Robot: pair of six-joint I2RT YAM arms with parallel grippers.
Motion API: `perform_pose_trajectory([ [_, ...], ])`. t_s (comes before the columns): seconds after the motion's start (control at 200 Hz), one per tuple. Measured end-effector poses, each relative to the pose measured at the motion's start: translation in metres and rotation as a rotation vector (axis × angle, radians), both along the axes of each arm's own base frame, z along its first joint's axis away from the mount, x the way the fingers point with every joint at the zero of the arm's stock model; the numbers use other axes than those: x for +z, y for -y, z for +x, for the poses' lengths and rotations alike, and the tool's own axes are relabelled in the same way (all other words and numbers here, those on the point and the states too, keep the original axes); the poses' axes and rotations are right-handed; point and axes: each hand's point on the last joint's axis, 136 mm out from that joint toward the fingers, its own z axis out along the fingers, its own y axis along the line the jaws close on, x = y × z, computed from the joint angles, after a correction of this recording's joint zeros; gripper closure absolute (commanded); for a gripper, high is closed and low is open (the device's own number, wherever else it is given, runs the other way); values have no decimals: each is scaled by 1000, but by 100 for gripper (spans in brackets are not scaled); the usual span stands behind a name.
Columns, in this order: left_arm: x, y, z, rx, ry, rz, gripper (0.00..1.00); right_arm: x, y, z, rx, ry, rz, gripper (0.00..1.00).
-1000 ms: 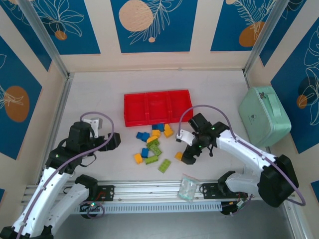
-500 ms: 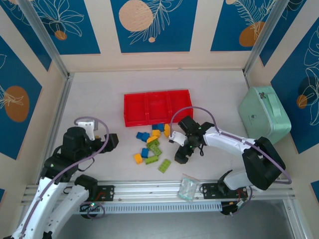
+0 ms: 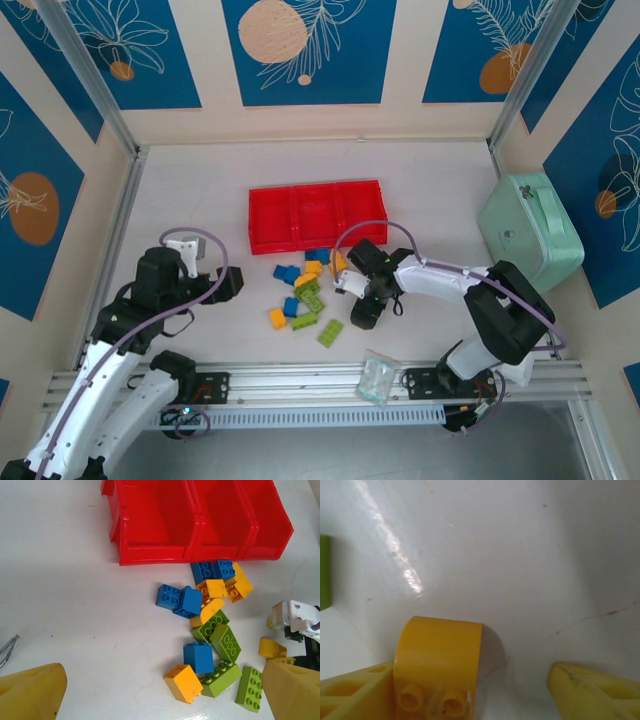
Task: Sort the legos into containers by color
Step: Pick up the lego from the bottom-center of the table, then place the lego in the container.
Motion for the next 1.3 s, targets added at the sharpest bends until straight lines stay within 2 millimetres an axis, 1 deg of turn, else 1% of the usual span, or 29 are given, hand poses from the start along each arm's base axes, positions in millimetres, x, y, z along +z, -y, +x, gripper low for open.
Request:
perform_pose_trajectory([
  [0.23, 7, -1, -3, 2, 32, -10, 1, -1, 1, 4, 3, -14, -68, 40],
  [0.365, 7, -2, -3, 4, 33, -9, 1, 0, 1, 5, -1, -15, -80, 47],
  [0.445, 7, -2, -3, 4, 33, -9, 0, 0, 2, 7, -8, -11, -87, 55],
  [0.55, 7, -2, -3, 4, 33, -9, 1, 1, 2, 10, -20, 0, -92, 69],
  [0.615, 7, -2, -3, 4, 33, -9, 0, 3, 2, 11, -28, 7, -88, 75],
  [0.675, 7, -2, -3, 4, 33, -9, 1, 4, 2, 12, -39, 7, -79, 79],
  [0.73, 7, -2, -3, 4, 37, -10, 1, 5, 2, 13, -55, -2, -63, 79],
  [0.79, 9, -2, -4, 4, 45, -13, 1, 10, -1, 17, -93, -20, -29, 83],
  [0.825, 10, -3, -4, 4, 49, -15, 1, 16, -3, 21, -120, -31, -5, 84],
  [0.925, 12, -3, -5, 7, 60, -17, 1, 44, -10, 51, -222, -11, 101, 85],
  [1.05, 14, -4, -6, 7, 70, -21, 1, 92, -16, 92, -332, 74, 265, 85],
  [1.151, 14, -4, -6, 8, 70, -20, 0, 126, -19, 125, -421, 124, 373, 85],
  [1.231, 14, -6, -6, 18, 72, -13, 0, 148, -20, 157, -488, 157, 433, 87],
  [1.296, 14, -7, -6, 22, 74, -10, 1, 158, -19, 183, -542, 165, 460, 88],
])
